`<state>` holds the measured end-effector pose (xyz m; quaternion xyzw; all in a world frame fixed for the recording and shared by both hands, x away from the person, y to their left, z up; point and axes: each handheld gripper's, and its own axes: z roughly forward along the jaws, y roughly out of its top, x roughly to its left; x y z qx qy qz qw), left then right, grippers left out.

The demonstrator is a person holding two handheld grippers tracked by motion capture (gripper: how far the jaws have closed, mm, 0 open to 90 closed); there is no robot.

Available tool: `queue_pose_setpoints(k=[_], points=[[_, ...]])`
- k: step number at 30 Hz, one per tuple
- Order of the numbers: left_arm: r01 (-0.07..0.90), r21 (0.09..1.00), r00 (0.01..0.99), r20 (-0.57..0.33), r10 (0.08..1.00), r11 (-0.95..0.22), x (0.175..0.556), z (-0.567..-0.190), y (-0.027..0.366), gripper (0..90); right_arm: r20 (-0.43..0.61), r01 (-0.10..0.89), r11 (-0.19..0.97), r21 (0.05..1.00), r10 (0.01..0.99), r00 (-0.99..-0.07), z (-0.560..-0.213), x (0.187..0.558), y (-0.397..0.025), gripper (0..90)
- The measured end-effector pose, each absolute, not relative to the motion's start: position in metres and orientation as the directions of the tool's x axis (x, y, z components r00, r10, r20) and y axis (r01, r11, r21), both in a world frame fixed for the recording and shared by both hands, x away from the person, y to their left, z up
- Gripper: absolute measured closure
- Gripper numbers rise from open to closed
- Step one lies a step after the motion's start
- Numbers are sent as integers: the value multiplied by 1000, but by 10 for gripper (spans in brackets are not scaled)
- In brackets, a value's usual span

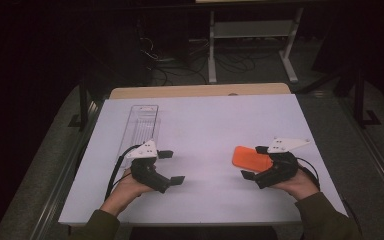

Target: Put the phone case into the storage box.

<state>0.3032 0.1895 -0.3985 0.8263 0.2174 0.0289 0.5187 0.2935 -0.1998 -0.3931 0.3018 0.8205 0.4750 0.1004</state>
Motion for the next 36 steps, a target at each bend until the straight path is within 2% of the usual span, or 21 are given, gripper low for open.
queue_pose_setpoints(k=[16, 36], points=[[302, 873, 919, -159, 362, -383, 298, -409, 179, 0, 101, 391, 391, 834, 587, -803, -388, 306, -197, 0], [304, 869, 925, -172, 338, -390, 299, -413, 178, 0, 87, 367, 349, 862, 612, -786, -370, 330, -206, 0]])
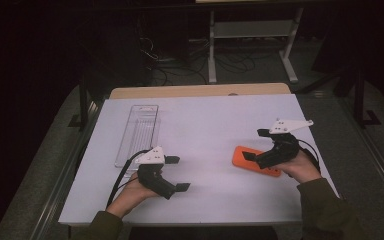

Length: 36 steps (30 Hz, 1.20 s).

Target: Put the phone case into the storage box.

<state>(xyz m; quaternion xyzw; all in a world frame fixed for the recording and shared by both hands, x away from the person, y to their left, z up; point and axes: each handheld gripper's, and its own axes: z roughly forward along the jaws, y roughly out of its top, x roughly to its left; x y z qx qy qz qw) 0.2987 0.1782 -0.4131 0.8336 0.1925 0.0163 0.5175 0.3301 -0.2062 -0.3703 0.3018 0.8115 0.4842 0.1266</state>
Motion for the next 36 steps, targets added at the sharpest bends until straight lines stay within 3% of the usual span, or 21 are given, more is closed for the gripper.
queue_pose_setpoints(k=[36], points=[[267, 876, 928, -121, 352, -402, 307, -412, 180, 0, 59, 347, 361, 865, 616, -786, -353, 360, -215, 0]])
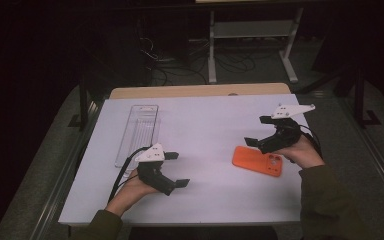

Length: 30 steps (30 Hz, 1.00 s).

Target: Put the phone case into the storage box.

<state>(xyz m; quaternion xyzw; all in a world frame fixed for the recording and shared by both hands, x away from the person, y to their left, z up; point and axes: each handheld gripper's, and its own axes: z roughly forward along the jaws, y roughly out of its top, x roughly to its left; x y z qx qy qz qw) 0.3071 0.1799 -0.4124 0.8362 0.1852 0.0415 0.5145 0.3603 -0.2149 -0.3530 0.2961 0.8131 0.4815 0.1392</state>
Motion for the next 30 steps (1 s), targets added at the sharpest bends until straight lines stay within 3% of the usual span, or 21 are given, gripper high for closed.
queue_pose_setpoints(k=[15, 30], points=[[277, 878, 925, -134, 356, -390, 308, -412, 180, 0, 65, 357, 357, 863, 623, -780, -353, 364, -235, 0], [273, 874, 927, -129, 351, -402, 307, -412, 181, 0, 22, 357, 436, 826, 607, -794, -356, 366, -244, 0]])
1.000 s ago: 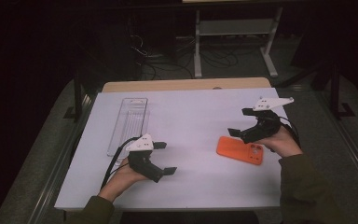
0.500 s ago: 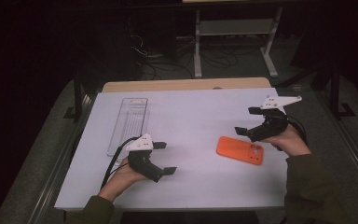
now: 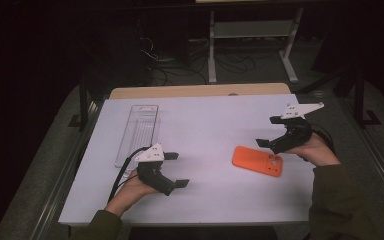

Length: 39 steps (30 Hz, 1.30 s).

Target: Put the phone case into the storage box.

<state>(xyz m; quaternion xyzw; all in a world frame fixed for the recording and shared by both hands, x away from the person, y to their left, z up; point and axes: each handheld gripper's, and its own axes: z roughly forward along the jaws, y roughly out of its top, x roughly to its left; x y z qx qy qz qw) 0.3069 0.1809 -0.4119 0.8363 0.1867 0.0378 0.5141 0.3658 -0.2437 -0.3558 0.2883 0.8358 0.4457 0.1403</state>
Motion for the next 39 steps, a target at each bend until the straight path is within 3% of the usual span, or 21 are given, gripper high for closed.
queue_pose_setpoints(k=[39], points=[[273, 874, 928, -129, 350, -403, 307, -412, 181, 0, 21, 418, 547, 726, 590, -807, -370, 367, -250, 0]])
